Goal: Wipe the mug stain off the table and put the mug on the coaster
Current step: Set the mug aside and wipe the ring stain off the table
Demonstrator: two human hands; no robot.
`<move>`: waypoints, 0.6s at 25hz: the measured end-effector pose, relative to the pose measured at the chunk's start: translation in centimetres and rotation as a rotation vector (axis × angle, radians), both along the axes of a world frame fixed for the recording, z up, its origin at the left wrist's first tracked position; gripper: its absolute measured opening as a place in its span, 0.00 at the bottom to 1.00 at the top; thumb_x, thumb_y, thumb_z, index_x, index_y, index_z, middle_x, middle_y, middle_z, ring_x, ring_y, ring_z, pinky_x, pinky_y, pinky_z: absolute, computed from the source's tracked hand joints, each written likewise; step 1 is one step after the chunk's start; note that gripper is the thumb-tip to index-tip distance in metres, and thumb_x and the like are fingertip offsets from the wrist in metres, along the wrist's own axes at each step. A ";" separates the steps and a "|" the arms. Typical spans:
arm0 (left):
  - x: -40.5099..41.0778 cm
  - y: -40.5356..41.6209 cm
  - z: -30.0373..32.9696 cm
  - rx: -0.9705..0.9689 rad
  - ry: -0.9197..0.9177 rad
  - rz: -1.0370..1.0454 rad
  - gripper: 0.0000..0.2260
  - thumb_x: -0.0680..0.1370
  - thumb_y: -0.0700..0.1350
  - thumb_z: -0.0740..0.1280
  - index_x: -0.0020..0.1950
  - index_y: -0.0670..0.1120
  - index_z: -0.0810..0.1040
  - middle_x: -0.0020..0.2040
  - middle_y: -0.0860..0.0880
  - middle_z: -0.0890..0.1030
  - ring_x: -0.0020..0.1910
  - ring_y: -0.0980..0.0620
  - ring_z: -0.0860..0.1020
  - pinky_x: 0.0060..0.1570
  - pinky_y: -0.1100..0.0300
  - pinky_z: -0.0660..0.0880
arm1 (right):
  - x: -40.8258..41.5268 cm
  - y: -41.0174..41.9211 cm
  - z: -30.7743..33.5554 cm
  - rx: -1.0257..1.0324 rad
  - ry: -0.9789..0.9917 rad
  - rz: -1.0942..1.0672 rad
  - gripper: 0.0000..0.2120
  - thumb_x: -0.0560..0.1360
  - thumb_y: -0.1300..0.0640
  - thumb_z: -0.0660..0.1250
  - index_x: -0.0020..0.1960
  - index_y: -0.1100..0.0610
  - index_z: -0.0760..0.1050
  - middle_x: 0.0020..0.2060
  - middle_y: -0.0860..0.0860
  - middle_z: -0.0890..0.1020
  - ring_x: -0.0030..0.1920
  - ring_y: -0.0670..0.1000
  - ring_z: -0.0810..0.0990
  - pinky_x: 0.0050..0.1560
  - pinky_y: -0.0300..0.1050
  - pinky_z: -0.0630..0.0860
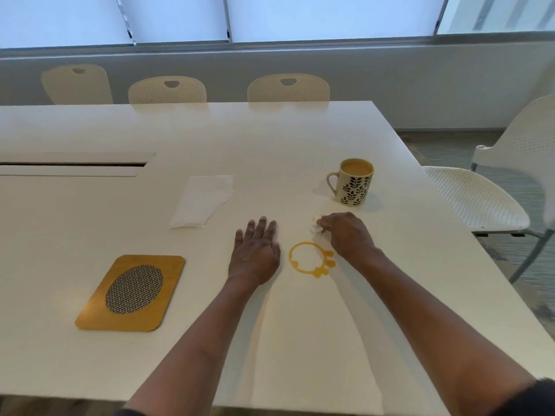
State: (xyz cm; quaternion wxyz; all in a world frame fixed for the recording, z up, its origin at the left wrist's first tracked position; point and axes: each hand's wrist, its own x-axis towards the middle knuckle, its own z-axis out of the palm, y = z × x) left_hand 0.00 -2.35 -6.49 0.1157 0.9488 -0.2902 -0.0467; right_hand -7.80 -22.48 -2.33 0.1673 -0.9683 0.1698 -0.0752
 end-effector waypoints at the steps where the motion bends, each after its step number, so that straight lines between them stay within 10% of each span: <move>1: -0.3 0.4 0.0 0.000 0.002 -0.008 0.25 0.84 0.51 0.46 0.82 0.51 0.48 0.82 0.50 0.46 0.81 0.48 0.44 0.78 0.47 0.41 | -0.2 0.4 0.2 -0.039 0.049 0.007 0.18 0.81 0.61 0.57 0.66 0.52 0.78 0.62 0.54 0.81 0.62 0.56 0.78 0.62 0.47 0.72; 15: -2.2 2.2 0.1 -0.018 0.019 -0.030 0.26 0.84 0.50 0.46 0.82 0.50 0.48 0.82 0.49 0.46 0.81 0.48 0.44 0.78 0.47 0.41 | -3.0 1.5 0.9 -0.035 0.098 -0.016 0.16 0.74 0.65 0.69 0.59 0.53 0.83 0.56 0.54 0.82 0.54 0.54 0.80 0.54 0.40 0.74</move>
